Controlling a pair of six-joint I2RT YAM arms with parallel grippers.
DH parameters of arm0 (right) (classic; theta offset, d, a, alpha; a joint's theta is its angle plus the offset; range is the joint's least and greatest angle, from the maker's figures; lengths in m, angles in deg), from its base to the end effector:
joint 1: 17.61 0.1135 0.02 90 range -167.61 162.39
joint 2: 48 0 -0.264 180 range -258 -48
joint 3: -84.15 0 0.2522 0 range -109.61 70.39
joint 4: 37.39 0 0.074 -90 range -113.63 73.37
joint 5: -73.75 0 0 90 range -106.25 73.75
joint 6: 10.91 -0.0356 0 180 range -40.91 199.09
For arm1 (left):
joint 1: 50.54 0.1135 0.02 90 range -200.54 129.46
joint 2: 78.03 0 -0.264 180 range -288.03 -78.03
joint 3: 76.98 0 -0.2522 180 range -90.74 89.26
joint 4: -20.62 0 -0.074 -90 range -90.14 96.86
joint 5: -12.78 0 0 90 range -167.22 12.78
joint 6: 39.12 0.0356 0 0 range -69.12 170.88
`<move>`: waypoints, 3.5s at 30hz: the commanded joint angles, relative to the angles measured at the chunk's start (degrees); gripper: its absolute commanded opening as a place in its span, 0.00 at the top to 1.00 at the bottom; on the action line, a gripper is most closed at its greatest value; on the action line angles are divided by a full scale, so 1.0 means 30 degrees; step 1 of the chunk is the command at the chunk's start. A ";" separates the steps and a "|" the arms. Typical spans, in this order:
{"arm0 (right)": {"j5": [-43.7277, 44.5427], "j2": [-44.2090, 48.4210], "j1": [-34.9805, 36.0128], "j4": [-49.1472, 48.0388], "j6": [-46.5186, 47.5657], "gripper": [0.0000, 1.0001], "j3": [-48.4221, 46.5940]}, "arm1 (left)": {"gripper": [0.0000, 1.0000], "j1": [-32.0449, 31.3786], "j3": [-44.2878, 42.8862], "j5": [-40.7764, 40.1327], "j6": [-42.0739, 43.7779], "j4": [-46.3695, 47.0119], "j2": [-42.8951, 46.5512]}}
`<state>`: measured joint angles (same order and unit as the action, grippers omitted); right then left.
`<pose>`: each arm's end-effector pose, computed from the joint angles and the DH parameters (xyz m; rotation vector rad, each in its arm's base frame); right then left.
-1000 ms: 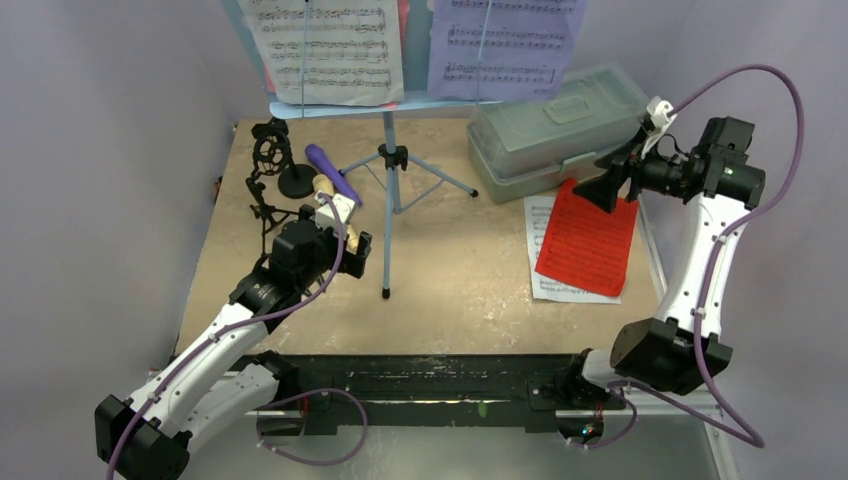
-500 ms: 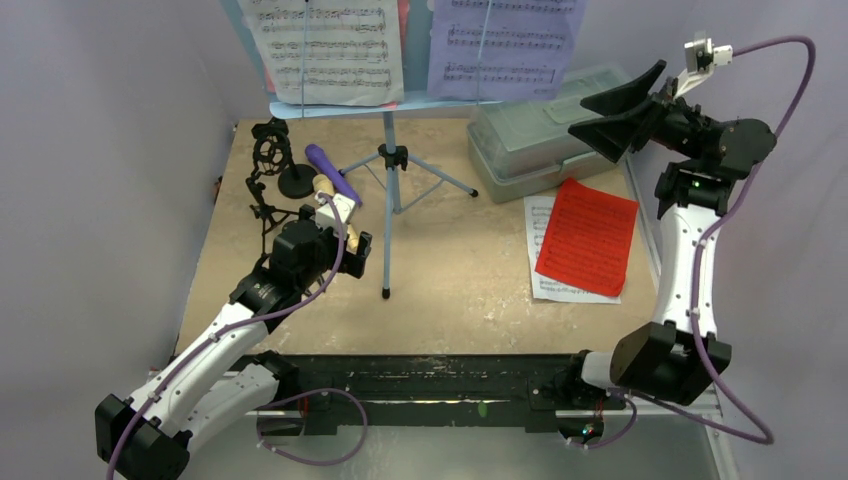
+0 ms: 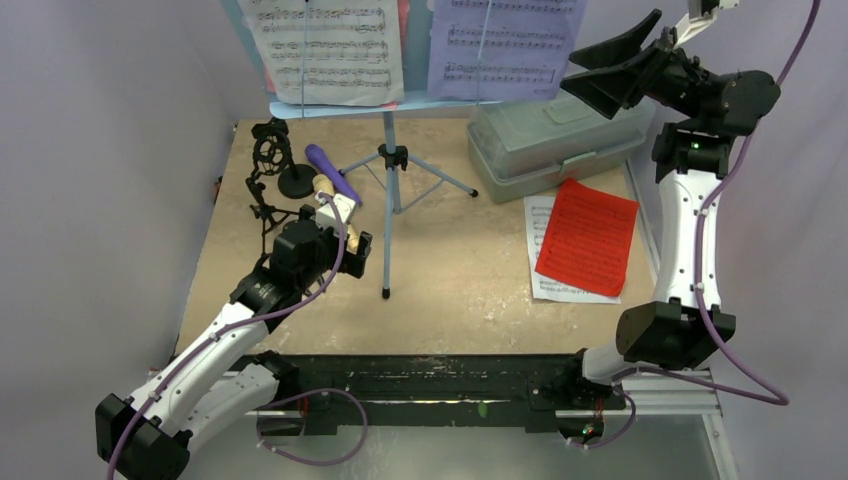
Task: Pack up the instrument practice props
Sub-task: Pick up the sheet music from the music stand, then place the sheet music at the center of the board.
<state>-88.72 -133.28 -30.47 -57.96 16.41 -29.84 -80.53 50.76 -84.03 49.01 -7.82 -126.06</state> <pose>0.2754 -0.0281 0.5620 -0.6172 1.3015 1.1712 0.1707 -0.0937 0.2835 0.4105 1.9555 -0.2402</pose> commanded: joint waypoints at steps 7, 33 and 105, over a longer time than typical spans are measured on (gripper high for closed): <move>0.1167 -0.1105 0.0214 0.2618 0.2460 0.01 -0.2459 | 0.00 0.0125 -0.0086 -0.0244 0.0042 0.0496 -0.0146; 0.0912 -0.1439 0.1578 0.2067 0.2415 0.58 -0.2627 | 0.00 0.0163 -0.0064 -0.0346 0.0067 0.0466 -0.0235; 0.4820 -0.0318 -0.8964 2.9434 3.3572 1.00 0.9771 | 0.00 0.0156 -0.0094 -0.0225 -0.0019 0.0410 -0.0074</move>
<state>-79.65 -128.99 -56.35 18.63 103.38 -2.89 -80.53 50.76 -84.75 49.01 -7.84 -126.92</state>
